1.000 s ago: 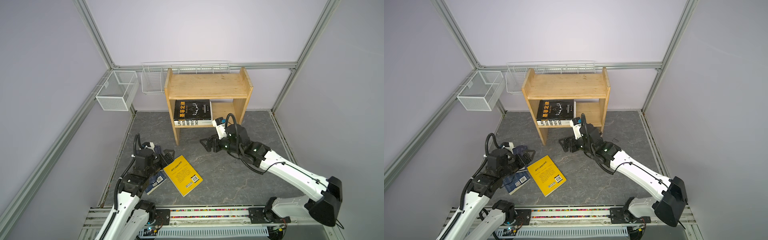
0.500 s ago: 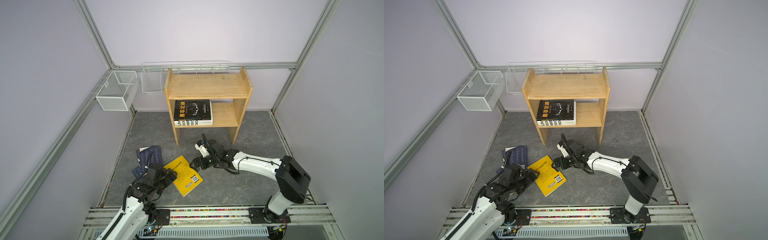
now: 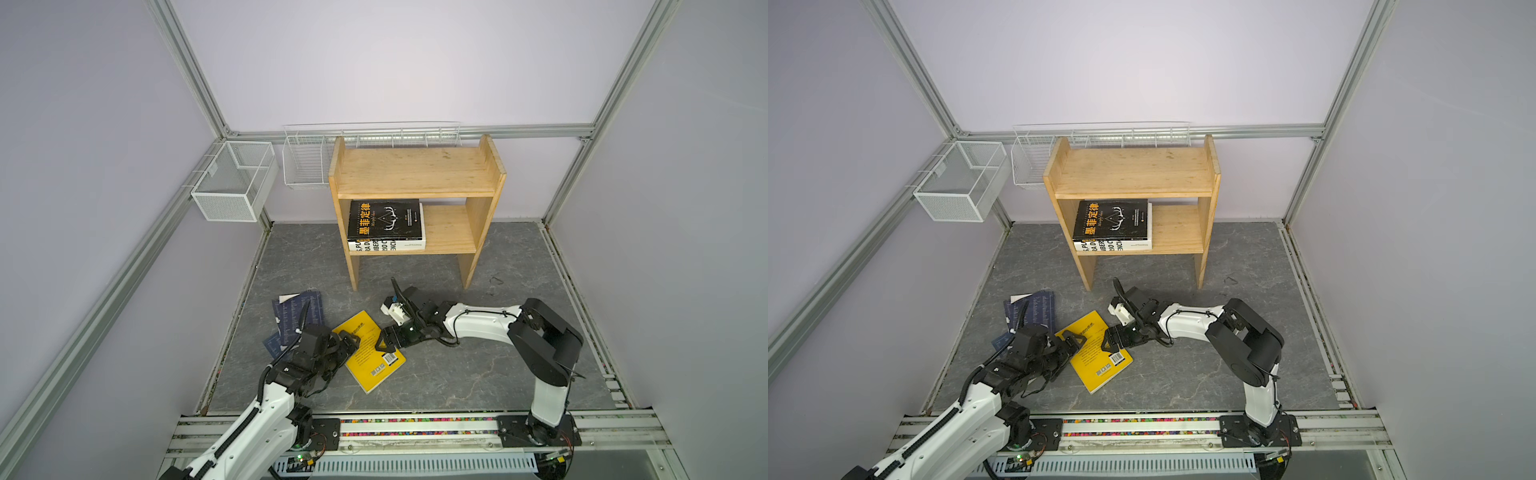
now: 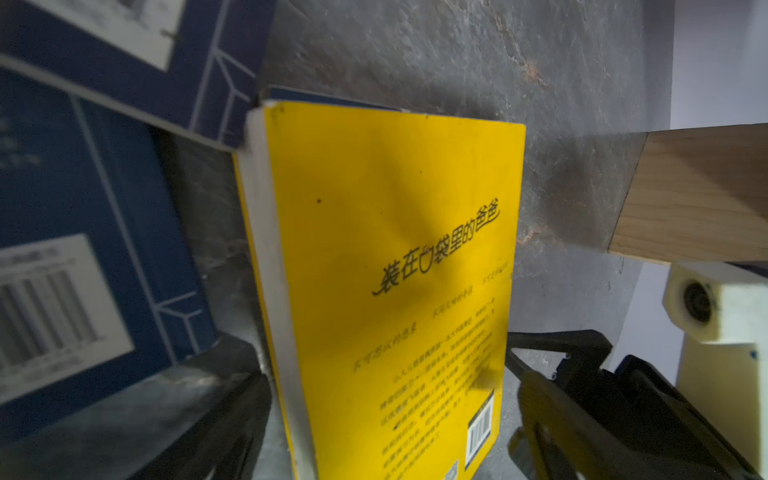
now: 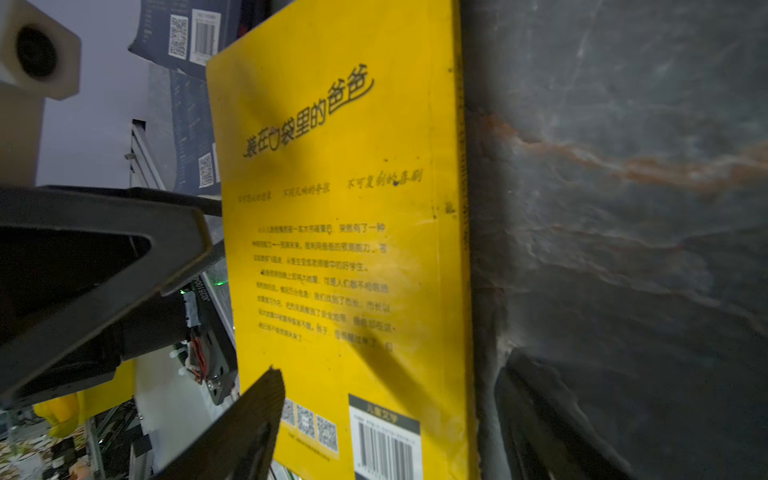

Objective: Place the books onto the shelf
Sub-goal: 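Lower both grippers to the yellow book on the table and grip its edges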

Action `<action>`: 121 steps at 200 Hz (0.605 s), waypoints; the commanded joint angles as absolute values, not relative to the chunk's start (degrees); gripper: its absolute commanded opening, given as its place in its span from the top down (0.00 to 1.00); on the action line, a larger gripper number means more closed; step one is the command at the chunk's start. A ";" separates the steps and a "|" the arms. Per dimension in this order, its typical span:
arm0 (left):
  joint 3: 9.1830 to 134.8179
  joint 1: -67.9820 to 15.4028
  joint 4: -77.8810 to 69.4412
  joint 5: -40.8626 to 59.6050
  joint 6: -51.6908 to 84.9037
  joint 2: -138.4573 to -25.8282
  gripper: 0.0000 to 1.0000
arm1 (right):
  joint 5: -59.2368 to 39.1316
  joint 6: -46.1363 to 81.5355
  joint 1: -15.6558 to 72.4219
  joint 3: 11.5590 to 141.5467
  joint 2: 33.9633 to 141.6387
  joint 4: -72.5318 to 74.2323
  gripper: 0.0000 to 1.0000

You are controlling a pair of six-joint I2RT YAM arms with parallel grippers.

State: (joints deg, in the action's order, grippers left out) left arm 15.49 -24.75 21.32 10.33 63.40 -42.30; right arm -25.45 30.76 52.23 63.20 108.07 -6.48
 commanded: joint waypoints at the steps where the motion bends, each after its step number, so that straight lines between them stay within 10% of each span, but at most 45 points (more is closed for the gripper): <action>1: 14.79 -25.10 16.43 11.09 64.71 -42.89 0.07 | -31.70 32.53 52.27 64.60 108.73 -3.34 0.23; 121: 15.14 -25.22 11.90 11.27 65.76 -46.61 0.07 | -38.92 41.04 51.59 64.75 103.25 2.80 0.61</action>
State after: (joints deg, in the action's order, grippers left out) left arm 14.59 -24.82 13.91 10.55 65.25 -46.78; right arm -37.32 40.27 50.89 63.44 104.79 1.04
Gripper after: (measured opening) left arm 0.932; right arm 0.440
